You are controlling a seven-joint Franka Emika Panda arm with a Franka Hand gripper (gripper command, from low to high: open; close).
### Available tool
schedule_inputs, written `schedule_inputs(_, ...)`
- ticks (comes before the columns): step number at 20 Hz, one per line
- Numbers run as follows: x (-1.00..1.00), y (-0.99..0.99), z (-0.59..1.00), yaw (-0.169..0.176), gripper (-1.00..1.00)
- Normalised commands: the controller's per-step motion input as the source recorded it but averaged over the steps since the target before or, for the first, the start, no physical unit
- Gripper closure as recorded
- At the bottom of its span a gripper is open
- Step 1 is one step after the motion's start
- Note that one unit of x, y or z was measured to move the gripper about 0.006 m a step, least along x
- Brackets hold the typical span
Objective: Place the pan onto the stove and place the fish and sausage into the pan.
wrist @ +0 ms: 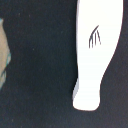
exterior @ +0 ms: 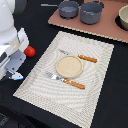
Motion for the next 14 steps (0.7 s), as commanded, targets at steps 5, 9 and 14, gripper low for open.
schedule_inputs(5, 0.01, -0.37, -0.35, -0.001, -1.00)
schedule_inputs(9, 0.04, -0.09, -0.43, 0.000, -1.00)
schedule_inputs(14, 0.01, -0.11, -0.29, 0.000, 1.00)
